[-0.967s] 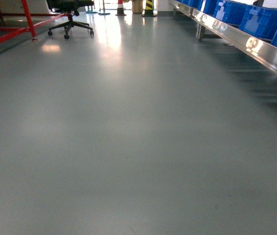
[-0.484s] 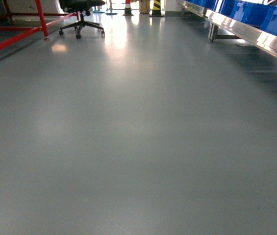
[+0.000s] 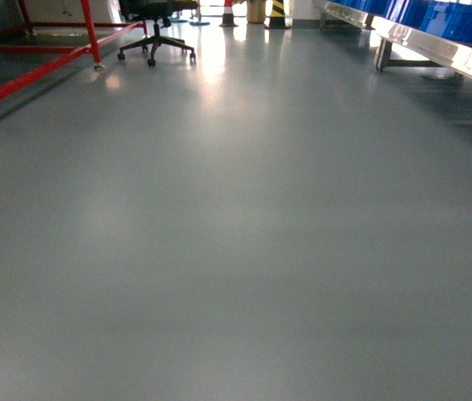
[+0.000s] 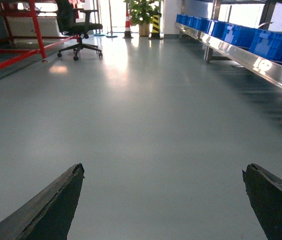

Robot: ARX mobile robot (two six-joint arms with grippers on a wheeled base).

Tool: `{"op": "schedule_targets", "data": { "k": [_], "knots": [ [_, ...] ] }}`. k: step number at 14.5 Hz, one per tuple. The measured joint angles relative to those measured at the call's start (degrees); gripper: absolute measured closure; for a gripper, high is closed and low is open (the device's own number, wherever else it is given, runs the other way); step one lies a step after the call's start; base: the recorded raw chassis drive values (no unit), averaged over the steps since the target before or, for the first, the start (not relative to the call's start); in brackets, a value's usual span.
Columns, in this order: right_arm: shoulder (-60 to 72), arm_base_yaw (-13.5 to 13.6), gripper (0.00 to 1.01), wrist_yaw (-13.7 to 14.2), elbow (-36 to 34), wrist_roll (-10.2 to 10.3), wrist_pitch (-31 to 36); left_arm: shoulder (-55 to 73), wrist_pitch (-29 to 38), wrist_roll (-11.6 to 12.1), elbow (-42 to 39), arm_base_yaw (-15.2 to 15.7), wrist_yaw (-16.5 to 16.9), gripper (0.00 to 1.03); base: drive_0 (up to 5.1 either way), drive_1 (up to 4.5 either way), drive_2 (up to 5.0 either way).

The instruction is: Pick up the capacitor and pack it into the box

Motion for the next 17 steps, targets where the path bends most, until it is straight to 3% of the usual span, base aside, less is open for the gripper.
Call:
{"op": "schedule_targets", "data": {
  "k": [17],
  "knots": [
    [0.0, 0.0, 0.03, 0.0, 0.0, 0.0, 0.0, 0.0, -0.1, 0.0, 0.0, 0.0, 0.0, 0.60, -5.2, 2.24, 2.2]
  ]
}}
